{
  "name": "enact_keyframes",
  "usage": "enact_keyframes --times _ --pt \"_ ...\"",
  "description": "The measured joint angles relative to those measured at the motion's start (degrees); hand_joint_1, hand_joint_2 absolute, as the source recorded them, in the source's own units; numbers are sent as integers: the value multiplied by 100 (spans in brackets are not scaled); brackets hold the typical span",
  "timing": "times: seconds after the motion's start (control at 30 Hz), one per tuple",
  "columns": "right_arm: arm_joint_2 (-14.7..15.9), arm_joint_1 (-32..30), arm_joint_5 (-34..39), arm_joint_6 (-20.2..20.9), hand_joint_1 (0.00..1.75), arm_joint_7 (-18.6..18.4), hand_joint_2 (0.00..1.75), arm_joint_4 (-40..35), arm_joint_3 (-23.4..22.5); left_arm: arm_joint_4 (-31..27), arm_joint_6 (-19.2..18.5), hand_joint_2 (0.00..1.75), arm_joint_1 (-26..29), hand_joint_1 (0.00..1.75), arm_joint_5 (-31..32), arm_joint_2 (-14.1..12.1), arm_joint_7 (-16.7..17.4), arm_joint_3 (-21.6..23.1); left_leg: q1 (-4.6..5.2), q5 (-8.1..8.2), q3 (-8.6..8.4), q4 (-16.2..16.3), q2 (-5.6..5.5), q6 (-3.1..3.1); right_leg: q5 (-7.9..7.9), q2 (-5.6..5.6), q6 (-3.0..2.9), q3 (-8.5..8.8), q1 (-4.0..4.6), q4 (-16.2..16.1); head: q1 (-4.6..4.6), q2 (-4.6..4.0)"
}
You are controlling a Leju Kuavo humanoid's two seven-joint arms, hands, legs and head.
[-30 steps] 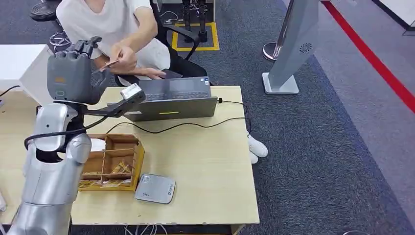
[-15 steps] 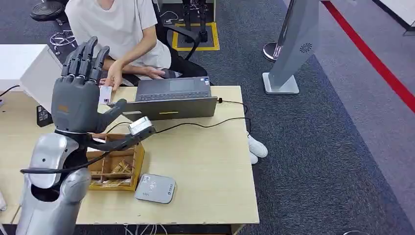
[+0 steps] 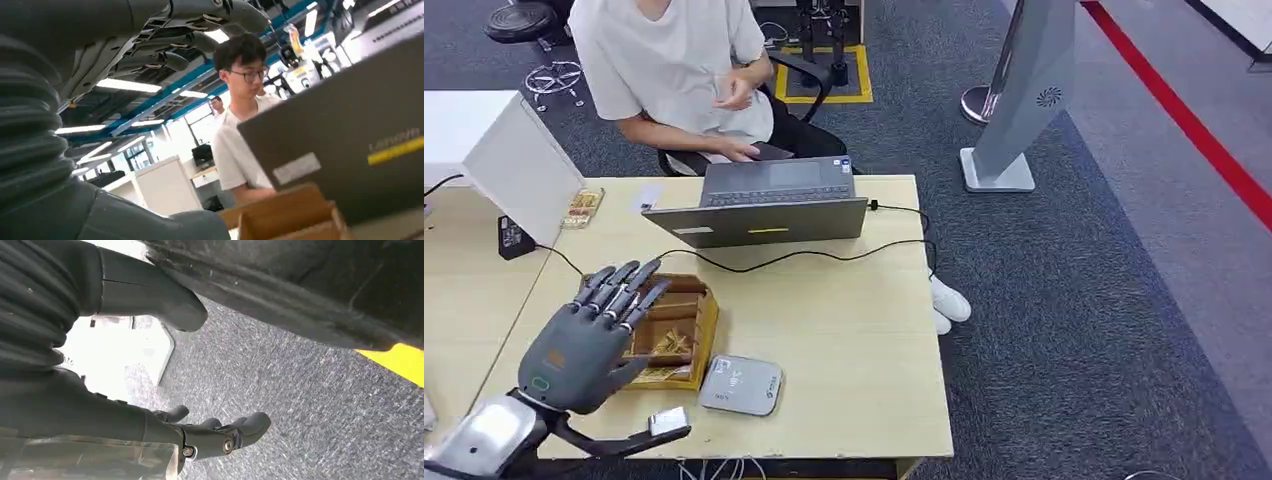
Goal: Pass the card to the sensor for recognition and then transmit it.
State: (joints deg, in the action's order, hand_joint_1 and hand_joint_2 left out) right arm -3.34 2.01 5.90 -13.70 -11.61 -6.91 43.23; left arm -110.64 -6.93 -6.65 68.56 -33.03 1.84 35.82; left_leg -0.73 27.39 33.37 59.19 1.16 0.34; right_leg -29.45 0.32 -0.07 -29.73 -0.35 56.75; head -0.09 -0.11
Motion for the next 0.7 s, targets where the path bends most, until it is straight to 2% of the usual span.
enact_keyframes --times 0.13,0.3,0.57,0.7 --pt "-2 -3 24 4 0 -7 175 0 -46 -113 -212 175 118 0 -98 -496 61 0 2 0 0 1 0 0 1 0 0 2 -1 0 0 0" --pt "-2 -2 24 4 0 -7 175 0 -50 -120 -468 175 138 0 -216 -736 116 0 4 -1 0 3 -2 1 3 -1 2 3 -2 -1 0 0" --pt "-2 -2 20 7 0 -11 175 -2 -50 -50 -752 175 76 0 -406 -782 190 7 3 0 0 4 -1 1 3 0 2 1 -2 -1 0 0" --pt "-4 0 20 7 0 -26 175 -2 -50 66 -723 175 66 0 -387 -673 293 26 3 0 0 4 -1 1 2 0 2 0 -2 -1 -2 0"
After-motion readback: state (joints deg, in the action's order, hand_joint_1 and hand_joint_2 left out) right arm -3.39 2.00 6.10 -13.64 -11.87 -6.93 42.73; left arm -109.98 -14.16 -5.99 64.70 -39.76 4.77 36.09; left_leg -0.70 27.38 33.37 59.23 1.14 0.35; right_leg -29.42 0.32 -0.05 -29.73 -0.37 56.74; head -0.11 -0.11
